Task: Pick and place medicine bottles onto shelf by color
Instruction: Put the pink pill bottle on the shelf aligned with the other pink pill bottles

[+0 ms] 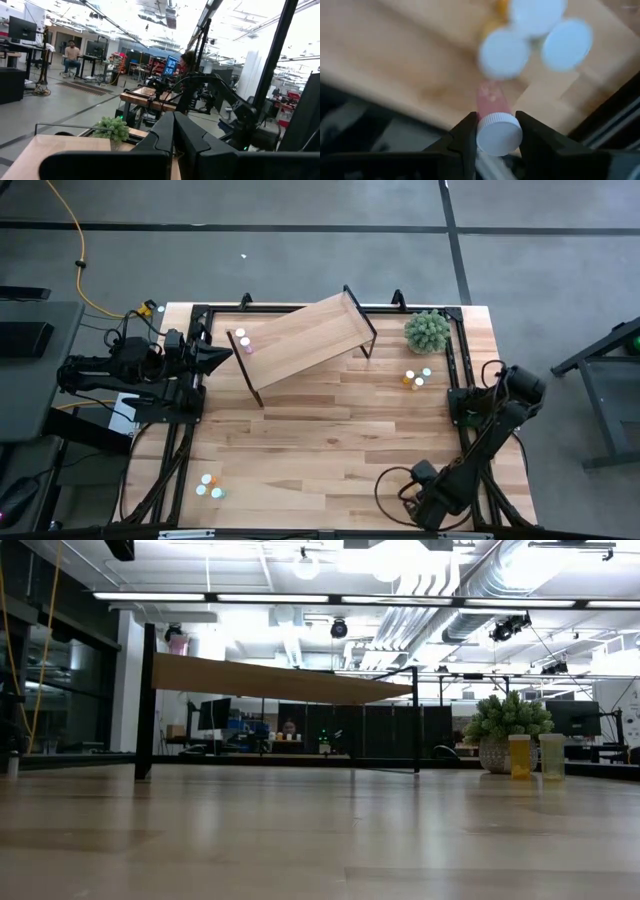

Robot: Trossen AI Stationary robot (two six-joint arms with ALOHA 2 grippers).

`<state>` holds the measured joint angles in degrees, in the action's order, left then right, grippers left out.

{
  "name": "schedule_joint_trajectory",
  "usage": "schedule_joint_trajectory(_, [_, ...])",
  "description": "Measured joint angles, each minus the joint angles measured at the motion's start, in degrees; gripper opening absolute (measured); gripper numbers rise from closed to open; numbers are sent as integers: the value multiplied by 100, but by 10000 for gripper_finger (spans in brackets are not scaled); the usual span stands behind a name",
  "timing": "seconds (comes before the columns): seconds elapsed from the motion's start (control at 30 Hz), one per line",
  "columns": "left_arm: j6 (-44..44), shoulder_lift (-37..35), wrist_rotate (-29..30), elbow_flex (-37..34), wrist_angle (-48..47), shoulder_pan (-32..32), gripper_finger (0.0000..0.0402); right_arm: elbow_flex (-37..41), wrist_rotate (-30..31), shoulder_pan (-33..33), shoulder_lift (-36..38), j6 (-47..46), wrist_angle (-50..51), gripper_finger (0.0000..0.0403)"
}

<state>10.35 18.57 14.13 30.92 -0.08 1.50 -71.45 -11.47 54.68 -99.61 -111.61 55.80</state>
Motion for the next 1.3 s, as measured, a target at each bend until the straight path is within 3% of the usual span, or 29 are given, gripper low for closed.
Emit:
schedule_joint_trajectory(0.17, [0, 2, 0, 0, 0, 0, 0, -808, 198, 99, 469, 863, 613, 114])
schedule_joint_trajectory(0.3, [0, 1, 0, 1, 2, 0, 0, -1599, 1149, -163, 908, 1640, 1443, 113])
schedule_joint_trajectory(0.43, [0, 0, 7, 2, 2, 0, 0, -2436, 2079, -1042, 1033, 3211, 2284, 113])
schedule_joint_trajectory(0.67, [20, 2, 3, 2, 7, -2, 0, -3330, 2669, -3270, 882, 6570, 2370, 113])
schedule_joint_trajectory(0.87, [241, 40, 70, 2, 118, -2, 0, -3962, 2172, -4858, 360, 8447, 1667, 113])
schedule_joint_trajectory(1.03, [581, 111, 138, 9, 184, -2, 0, -5204, 1871, -5511, -562, 9458, 1716, 113])
schedule_joint_trajectory(1.17, [858, 285, 148, 9, 165, -2, 0, -6301, 1797, -5794, -1435, 9758, 2093, 113])
schedule_joint_trajectory(1.3, [1078, 526, 110, 9, 158, -2, 0, -5970, 1187, -5985, -1709, 9596, 1832, 113])
